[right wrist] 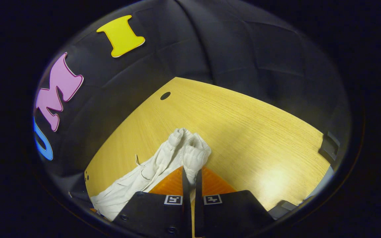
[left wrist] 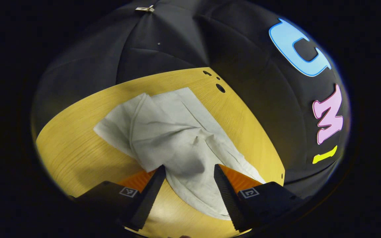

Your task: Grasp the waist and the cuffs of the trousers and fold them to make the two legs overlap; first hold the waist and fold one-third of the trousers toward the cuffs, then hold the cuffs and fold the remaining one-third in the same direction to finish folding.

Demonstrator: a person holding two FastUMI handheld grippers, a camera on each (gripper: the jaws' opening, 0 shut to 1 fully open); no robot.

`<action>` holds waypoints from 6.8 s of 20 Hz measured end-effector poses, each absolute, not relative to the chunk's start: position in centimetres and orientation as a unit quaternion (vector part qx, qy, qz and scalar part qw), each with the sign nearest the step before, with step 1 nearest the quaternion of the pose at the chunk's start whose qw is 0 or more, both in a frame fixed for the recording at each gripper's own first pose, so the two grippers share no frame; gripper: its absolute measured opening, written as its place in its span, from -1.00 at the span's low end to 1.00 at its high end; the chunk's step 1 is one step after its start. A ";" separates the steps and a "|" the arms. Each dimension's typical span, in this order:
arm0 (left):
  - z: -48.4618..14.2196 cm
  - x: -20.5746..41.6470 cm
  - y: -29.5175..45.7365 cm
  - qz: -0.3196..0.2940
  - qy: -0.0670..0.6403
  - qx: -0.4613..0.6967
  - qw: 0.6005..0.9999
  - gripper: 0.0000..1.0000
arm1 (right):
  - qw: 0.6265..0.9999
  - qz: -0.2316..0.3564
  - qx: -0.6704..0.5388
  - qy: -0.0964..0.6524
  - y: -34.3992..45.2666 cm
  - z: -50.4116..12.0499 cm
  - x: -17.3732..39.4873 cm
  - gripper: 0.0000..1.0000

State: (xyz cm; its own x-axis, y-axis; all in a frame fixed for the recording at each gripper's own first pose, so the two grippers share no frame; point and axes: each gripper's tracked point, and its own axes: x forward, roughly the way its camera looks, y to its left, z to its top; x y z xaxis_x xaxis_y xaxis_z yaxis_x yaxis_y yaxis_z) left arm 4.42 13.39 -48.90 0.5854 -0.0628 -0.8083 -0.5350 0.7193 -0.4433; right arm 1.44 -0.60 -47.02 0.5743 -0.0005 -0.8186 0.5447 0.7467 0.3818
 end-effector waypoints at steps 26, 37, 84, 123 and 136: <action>-50.3 5.0 13.6 0.121 0.460 -0.347 0.808 -0.87 | 0.923 0.007 0.249 0.294 11.6 -29.2 6.8 -0.84; -50.3 5.1 13.6 0.122 0.455 -0.352 0.809 -0.87 | 0.910 0.166 0.174 0.338 29.2 -30.8 5.1 -0.84; -31.9 12.6 -2.2 -0.096 0.283 -0.307 0.904 -0.90 | 0.854 0.070 0.231 0.461 11.8 -38.8 -8.9 -0.10; -39.1 -3.3 -27.6 -0.386 0.427 -0.074 0.814 0.46 | 0.850 0.015 0.269 0.453 6.2 -38.5 -10.7 -0.10; -31.5 -1.4 -18.4 -0.245 0.378 -0.195 0.871 0.63 | 0.868 0.162 0.256 0.394 15.5 -31.0 -8.2 0.03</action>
